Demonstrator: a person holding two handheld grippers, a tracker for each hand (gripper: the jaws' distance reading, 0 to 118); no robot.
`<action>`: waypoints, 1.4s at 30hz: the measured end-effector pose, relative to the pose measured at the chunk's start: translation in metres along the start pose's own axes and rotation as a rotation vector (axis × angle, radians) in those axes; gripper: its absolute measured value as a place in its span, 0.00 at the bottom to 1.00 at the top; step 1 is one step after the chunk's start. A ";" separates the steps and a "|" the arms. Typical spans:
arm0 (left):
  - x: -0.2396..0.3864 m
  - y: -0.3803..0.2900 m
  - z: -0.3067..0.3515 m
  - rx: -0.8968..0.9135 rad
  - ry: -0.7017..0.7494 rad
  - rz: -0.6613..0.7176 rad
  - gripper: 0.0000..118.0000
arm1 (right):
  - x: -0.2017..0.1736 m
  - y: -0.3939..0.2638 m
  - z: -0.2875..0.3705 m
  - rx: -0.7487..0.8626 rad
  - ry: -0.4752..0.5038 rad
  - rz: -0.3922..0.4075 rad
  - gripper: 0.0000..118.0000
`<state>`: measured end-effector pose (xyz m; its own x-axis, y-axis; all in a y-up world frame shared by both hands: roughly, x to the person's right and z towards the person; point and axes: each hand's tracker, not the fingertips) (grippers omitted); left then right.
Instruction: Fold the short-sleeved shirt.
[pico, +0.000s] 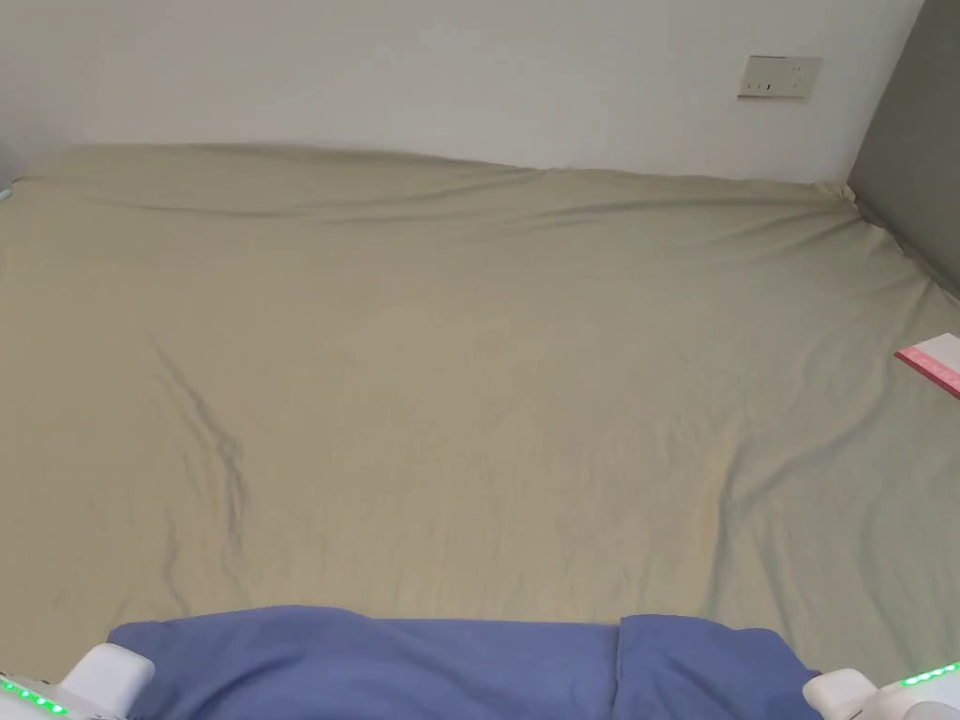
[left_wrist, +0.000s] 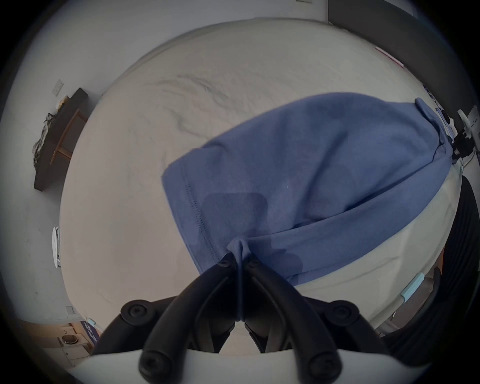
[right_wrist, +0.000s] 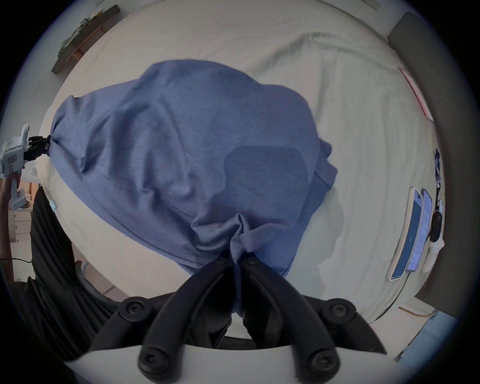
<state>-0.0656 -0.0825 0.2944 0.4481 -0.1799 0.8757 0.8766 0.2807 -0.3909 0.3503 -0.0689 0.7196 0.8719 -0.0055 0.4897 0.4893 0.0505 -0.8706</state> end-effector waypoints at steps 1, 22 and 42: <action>0.002 0.001 0.000 -0.005 0.000 -0.005 0.01 | -0.001 0.000 -0.003 0.000 -0.001 0.000 0.08; 0.015 0.085 0.227 0.916 0.094 0.276 0.94 | -0.091 0.019 0.254 1.129 -0.297 -0.010 0.92; 0.114 0.080 0.275 1.186 0.279 0.174 0.00 | -0.206 0.013 0.255 1.387 -0.467 0.069 0.02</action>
<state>0.0078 0.1785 0.4412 0.6926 -0.2091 0.6904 0.1648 0.9776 0.1308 0.1716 0.1871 0.6197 0.6744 0.3402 0.6553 -0.1983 0.9384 -0.2831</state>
